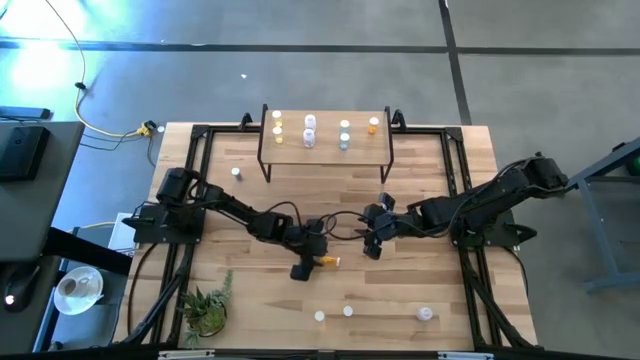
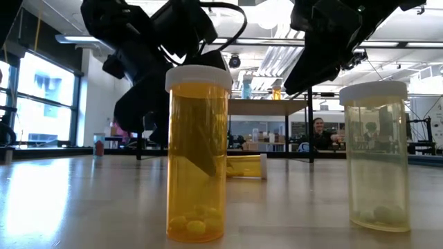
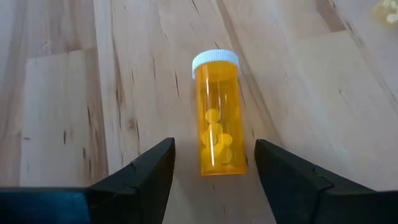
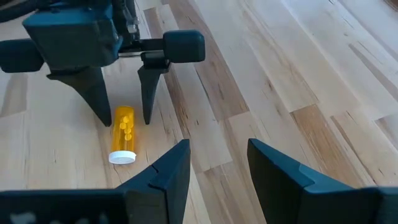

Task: Pick and place medicine bottles onto shelf by color
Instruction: Put the top orange pill bottle on the shelf aligned with the orange pill bottle

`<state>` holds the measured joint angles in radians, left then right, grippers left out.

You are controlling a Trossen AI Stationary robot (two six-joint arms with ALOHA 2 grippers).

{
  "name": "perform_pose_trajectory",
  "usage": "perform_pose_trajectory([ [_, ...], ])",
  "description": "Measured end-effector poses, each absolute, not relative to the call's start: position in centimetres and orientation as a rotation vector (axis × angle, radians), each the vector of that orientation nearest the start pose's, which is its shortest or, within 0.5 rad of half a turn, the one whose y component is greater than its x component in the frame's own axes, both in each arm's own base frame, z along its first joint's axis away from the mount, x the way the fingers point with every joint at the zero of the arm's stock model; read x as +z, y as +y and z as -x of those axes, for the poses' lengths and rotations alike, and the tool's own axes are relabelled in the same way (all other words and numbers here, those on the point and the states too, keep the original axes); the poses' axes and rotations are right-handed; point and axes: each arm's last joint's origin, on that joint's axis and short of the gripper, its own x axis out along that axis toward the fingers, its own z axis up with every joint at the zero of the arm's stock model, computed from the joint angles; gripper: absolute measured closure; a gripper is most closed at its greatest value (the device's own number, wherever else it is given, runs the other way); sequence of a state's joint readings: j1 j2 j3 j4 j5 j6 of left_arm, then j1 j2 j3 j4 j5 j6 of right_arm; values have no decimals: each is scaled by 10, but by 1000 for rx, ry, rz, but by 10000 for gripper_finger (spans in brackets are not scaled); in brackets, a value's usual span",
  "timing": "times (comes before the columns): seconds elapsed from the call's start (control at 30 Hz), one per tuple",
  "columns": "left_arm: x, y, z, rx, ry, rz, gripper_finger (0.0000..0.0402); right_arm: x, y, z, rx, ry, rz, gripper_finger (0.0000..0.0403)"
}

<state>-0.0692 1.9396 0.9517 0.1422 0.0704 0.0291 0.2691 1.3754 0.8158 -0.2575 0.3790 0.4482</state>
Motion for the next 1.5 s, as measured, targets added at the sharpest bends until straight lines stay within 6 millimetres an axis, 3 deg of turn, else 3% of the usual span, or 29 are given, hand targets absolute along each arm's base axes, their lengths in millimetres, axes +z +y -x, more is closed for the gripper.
perform_pose_trajectory([
  [0.37,106,-27,-364,-136,839,-18,268,216,62,-265,-270,727,-166,251],
  [0.6,106,-25,-364,-127,839,-1,320,236,62,-255,-233,658,-227,251],
  [0.8,109,-21,-367,-129,791,-28,306,256,58,-244,-226,575,-254,251],
  [0.97,117,-6,-372,-89,718,-15,307,273,55,-232,-204,506,-278,251],
  [1.23,147,16,-377,-49,531,-19,310,295,50,-214,-143,417,-204,251],
  [1.5,175,28,-384,-15,288,-31,310,305,51,-218,-127,315,-108,251],
])
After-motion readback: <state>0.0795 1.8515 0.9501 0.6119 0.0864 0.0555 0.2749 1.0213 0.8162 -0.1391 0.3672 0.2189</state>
